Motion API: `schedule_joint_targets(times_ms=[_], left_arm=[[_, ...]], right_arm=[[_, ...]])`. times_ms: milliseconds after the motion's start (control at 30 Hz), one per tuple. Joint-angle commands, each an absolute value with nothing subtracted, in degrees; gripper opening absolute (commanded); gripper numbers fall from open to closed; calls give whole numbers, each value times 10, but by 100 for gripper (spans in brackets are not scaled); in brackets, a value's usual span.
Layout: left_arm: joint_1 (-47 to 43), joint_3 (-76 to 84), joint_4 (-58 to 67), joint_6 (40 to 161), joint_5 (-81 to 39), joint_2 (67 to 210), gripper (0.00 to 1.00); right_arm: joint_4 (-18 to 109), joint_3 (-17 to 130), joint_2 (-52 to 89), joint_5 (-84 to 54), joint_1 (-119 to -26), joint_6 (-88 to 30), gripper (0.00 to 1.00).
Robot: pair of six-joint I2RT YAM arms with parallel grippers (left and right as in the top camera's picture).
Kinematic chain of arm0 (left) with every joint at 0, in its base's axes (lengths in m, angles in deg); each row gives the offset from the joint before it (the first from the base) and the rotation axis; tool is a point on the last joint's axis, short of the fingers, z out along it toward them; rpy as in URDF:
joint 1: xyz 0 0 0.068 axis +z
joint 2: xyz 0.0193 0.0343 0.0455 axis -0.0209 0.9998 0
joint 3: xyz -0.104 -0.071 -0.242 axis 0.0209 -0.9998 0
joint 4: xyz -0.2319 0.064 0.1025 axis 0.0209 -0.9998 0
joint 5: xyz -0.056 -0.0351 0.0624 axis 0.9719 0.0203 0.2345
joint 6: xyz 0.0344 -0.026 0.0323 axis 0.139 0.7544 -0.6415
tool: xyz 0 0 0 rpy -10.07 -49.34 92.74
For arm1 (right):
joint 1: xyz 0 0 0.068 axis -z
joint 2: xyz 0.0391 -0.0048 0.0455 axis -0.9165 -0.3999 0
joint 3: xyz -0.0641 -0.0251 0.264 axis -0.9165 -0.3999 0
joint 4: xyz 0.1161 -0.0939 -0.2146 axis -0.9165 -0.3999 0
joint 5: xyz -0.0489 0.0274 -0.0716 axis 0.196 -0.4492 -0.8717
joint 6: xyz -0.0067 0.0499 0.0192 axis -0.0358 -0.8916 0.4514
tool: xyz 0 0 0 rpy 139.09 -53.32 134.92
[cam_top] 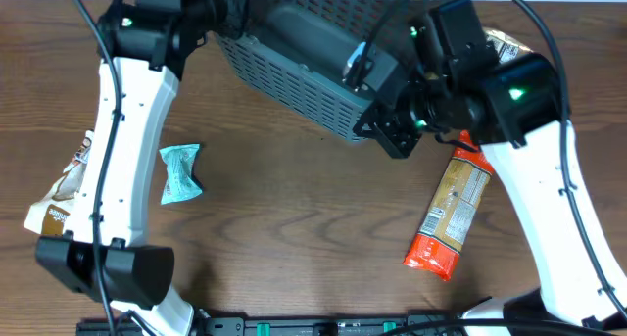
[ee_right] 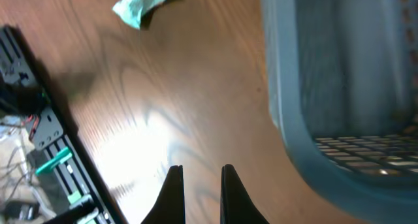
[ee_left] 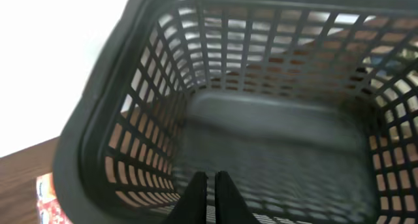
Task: Pack container
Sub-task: 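Reach both grippers toward the grey basket's near and far rims, then grip the basket rims with both grippers and drag it toward center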
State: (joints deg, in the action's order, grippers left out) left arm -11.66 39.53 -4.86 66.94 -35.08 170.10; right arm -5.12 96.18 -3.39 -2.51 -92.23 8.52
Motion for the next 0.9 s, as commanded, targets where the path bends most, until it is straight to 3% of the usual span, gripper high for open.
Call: schedule_joint_targets(times_ms=[0,867], left_arm=[[-117,403,-54,653,-341,1718,6],[-117,403,-136,641,-342,1783,5]], right_arm=[[-61,972,-57,-16,-928,122,1],[-52,972,-150,-31,-926,121,1]])
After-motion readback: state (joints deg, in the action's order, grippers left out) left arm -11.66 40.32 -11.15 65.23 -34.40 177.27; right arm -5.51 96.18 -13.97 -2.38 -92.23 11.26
